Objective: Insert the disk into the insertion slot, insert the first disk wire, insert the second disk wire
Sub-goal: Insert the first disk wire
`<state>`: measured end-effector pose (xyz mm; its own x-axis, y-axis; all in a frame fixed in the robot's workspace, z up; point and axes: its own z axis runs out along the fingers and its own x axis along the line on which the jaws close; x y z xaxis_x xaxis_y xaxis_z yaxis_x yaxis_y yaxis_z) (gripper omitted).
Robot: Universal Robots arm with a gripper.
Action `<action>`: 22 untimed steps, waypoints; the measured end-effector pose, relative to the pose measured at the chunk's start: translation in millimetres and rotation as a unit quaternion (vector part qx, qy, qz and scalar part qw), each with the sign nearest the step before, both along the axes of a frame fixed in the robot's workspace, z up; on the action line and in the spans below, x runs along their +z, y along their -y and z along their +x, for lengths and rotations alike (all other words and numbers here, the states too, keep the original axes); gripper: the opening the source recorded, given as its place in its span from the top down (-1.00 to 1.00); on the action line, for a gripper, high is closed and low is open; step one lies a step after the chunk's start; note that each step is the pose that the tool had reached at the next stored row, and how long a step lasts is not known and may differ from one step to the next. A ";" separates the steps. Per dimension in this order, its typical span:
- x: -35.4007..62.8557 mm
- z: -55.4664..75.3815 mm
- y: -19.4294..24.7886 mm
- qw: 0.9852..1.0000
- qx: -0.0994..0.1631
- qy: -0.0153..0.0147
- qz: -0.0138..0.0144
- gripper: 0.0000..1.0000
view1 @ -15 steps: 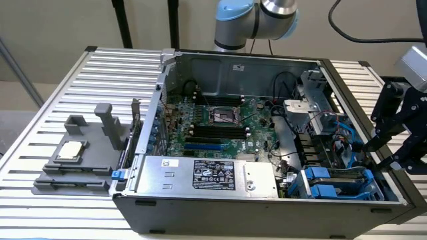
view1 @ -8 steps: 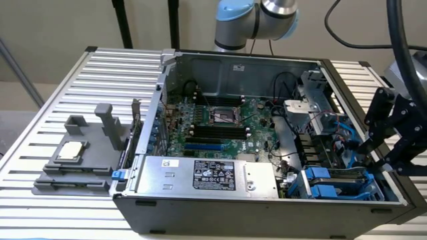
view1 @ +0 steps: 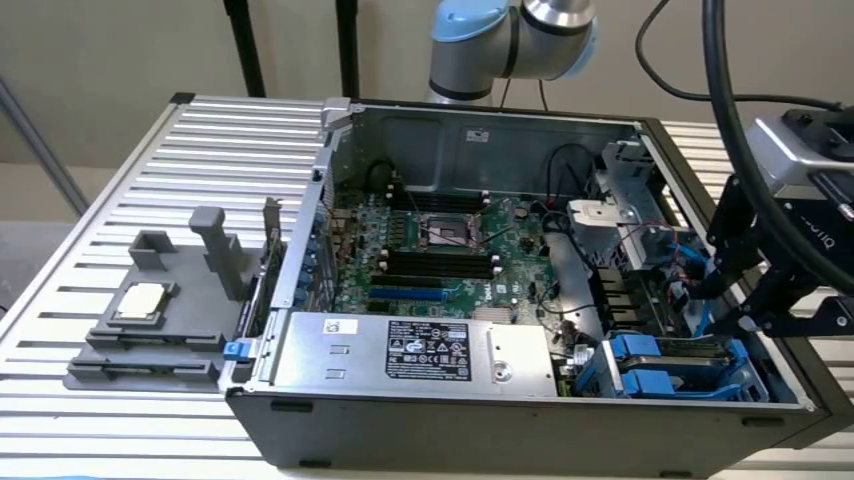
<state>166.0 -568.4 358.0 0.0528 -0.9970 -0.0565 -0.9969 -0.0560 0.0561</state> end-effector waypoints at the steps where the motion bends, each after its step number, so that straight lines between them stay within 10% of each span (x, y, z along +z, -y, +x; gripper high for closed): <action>1: -1.8 -0.1 -1.8 1.000 0.000 0.000 0.000 0.18; 12: -10.3 -16.4 -4.7 1.000 0.008 0.000 0.000 0.02; 22: -10.0 -10.5 17.8 1.000 0.008 0.000 0.010 0.02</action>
